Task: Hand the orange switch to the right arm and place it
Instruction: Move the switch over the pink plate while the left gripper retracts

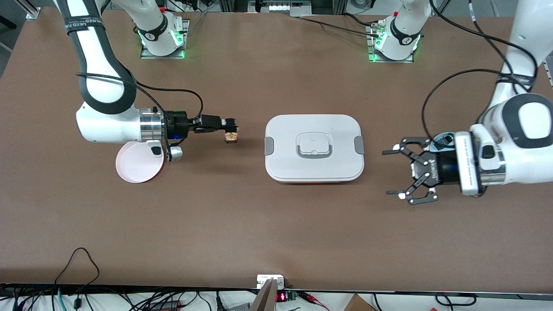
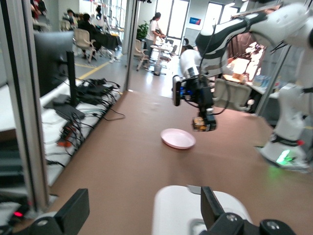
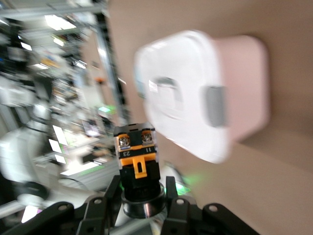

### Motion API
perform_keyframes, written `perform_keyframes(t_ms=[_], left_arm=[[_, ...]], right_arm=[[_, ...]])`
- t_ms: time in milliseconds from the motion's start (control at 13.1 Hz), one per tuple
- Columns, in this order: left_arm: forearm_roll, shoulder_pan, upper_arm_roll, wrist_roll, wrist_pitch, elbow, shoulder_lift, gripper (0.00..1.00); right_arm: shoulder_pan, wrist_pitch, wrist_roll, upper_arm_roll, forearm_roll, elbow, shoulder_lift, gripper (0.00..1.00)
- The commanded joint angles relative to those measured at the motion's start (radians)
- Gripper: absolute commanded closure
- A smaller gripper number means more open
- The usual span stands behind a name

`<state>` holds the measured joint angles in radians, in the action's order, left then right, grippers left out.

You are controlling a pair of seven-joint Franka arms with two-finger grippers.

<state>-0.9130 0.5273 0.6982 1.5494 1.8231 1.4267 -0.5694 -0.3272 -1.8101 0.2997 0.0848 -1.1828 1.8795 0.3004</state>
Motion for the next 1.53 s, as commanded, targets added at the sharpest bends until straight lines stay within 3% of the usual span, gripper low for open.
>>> perform_keyframes(t_ms=[0,383,613,996,1073,1456], left_arm=[[0.113,0.091,0.007,-0.206,-0.125,0.015,0.13,0.0],[0.382,0.154,0.007,-0.686,-0.234,0.015,0.345,0.0],[0.558,0.149,0.02,-0.827,-0.277,0.017,0.408,0.0],[0.798,0.1,0.03,-0.901,-0.301,0.012,0.436,0.0],[0.802,0.102,0.03,-0.901,-0.292,0.014,0.437,0.0],[0.795,0.108,-0.017,-0.879,-0.217,0.02,0.439,0.0]], right_arm=[[0.062,0.052,0.058,-0.007,0.225,0.009,-0.035,0.79],[0.126,0.045,0.232,-0.007,0.677,0.009,-0.033,0.79],[0.141,0.009,0.318,-0.007,0.868,0.012,-0.032,0.79],[0.218,-0.112,0.537,-0.007,1.061,0.058,-0.01,0.79],[0.223,-0.138,0.565,-0.007,1.116,0.072,-0.01,0.79],[0.273,-0.285,0.74,-0.007,1.221,0.127,0.012,0.79]])
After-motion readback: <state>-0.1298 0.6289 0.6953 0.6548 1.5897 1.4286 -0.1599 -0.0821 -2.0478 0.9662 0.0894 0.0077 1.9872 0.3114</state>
